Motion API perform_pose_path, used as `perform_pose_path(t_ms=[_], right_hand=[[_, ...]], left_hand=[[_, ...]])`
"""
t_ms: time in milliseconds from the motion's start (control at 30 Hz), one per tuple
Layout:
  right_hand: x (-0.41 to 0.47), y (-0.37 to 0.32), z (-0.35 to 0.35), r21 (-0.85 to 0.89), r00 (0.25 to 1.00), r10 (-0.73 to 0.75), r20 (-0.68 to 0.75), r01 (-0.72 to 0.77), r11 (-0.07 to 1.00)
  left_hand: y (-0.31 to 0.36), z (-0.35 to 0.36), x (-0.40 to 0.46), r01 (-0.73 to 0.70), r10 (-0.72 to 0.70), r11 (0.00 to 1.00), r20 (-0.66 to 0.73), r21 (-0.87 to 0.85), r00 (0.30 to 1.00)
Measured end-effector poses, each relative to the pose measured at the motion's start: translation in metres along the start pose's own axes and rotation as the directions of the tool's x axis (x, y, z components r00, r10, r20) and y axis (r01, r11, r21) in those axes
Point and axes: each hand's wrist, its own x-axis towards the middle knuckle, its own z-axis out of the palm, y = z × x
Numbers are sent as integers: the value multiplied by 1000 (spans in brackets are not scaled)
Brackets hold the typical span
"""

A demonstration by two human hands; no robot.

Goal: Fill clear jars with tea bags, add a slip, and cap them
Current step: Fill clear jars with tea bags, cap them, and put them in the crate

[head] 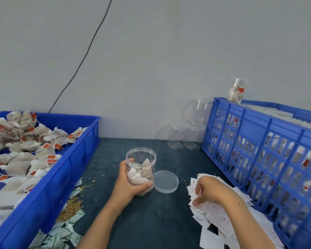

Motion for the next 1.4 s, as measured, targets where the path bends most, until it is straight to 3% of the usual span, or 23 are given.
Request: perform_pose_path(t_ms=[267, 533, 667, 800, 900, 1033, 1233, 1400], right_hand=[[0, 0, 5, -71, 999, 41, 18, -40, 997], [3, 0, -3, -48, 999, -31, 7, 31, 998], [0, -13, -22, 51, 978, -131, -165, 141, 989], [-8, -45, -38, 335, 859, -228, -459, 405, 851], [-9, -72, -42, 450, 814, -272, -513, 525, 722], [-5, -97, -38, 499, 787, -281, -549, 579, 645], [2, -111, -34, 380, 764, -319, -561, 580, 720], [3, -112, -36, 221, 787, -415, -457, 553, 804]], left_hand=[[-3, 0, 0, 6, -6, 1000, -17, 7, 1000], [0, 2, -2, -12, 12, 1000, -24, 12, 1000], [0, 3, -2, -49, 51, 997, -24, 62, 998], [1, 5, -3, -100, 104, 986, -27, 136, 994], [0, 5, -4, -118, 125, 980, -31, 159, 992], [-1, 5, -3, -142, 149, 974, -26, 176, 988], [5, 6, -4, -180, 189, 962, -23, 205, 982], [7, 7, -6, -186, 195, 961, -26, 204, 980]])
